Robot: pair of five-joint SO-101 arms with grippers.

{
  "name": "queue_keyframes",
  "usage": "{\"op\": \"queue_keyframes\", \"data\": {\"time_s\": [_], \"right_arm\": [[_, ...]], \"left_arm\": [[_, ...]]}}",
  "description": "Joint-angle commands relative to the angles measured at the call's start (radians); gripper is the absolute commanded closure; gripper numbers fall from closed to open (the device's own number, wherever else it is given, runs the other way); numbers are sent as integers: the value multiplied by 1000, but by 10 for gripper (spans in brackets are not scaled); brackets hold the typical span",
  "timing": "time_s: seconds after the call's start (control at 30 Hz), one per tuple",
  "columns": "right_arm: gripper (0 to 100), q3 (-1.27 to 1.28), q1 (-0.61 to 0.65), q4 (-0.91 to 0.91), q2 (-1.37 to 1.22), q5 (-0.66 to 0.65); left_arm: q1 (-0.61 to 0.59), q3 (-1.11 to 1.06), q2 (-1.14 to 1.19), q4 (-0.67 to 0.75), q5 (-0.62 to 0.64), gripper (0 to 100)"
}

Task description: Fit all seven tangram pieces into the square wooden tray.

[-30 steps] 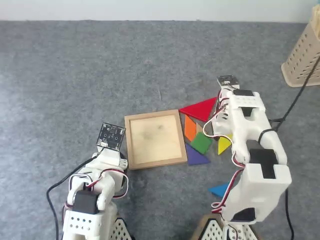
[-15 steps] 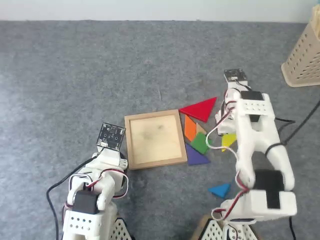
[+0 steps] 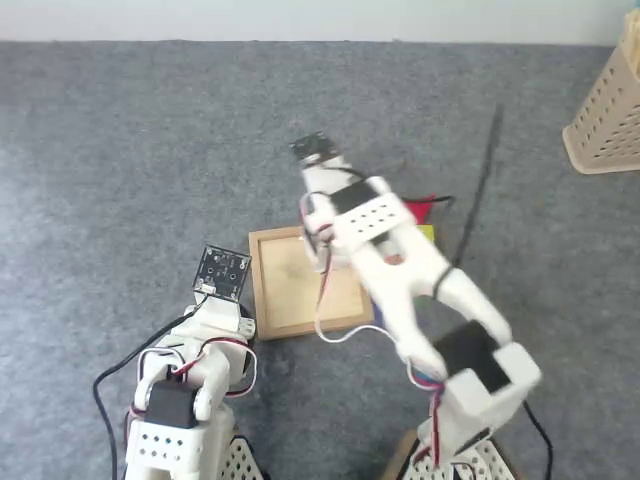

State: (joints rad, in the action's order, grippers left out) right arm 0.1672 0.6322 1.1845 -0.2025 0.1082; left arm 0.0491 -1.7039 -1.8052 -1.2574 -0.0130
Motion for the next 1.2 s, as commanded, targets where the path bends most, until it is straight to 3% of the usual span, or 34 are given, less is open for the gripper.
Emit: {"op": "queue_keyframes", "data": {"time_s": [0.0, 0.1, 0.2, 0.37, 0.5, 0.77, 1.17], "right_arm": [[826, -89, 36, 12, -13, 35], [823, -110, -19, 87, 12, 32], [822, -130, -174, 147, 84, -31], [821, -123, -418, 154, 194, -187], [821, -126, -549, 87, 127, -247], [821, -195, -605, 31, -136, -253], [821, -201, -579, 28, -222, -252]], "left_arm": [[8, 19, -21, -6, 8, 988], [8, 19, -21, -6, 8, 988], [8, 19, -21, -6, 8, 988], [8, 19, -21, -6, 8, 988], [8, 19, -21, -6, 8, 988], [8, 19, -21, -6, 8, 988], [8, 19, -21, -6, 8, 988]]}}
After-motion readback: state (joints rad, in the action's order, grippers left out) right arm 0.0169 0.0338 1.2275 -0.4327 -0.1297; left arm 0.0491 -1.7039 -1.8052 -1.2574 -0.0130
